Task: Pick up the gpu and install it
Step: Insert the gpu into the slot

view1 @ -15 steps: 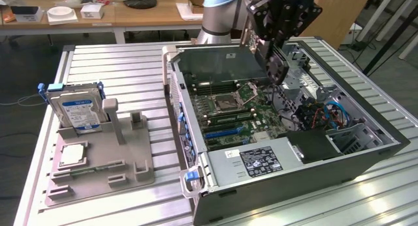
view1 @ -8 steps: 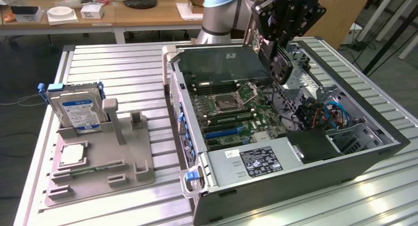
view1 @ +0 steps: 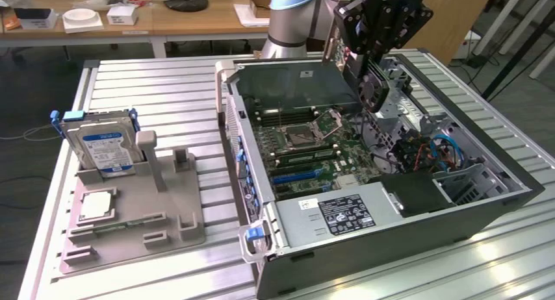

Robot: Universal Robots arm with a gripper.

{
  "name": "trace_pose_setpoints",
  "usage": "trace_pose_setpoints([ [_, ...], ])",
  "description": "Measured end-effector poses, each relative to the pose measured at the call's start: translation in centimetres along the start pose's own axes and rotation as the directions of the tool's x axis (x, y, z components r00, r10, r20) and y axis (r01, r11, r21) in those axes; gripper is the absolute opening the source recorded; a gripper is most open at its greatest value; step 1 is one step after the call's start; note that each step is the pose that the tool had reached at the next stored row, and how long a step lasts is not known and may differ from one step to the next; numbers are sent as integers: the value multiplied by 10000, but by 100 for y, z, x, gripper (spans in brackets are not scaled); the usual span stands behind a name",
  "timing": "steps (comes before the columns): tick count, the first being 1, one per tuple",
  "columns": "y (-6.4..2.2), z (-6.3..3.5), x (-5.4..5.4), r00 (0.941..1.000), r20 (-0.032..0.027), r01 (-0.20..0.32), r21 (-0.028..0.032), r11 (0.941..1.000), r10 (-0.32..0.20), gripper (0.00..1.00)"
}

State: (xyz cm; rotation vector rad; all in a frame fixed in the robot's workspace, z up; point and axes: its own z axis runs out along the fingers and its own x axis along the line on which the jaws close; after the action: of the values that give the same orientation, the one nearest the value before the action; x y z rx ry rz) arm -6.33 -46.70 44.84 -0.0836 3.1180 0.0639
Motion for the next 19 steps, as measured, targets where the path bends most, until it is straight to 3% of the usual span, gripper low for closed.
trace_pose_setpoints([
  [19,0,0,0,9990,-17,437,-11,9990,-437,26],
])
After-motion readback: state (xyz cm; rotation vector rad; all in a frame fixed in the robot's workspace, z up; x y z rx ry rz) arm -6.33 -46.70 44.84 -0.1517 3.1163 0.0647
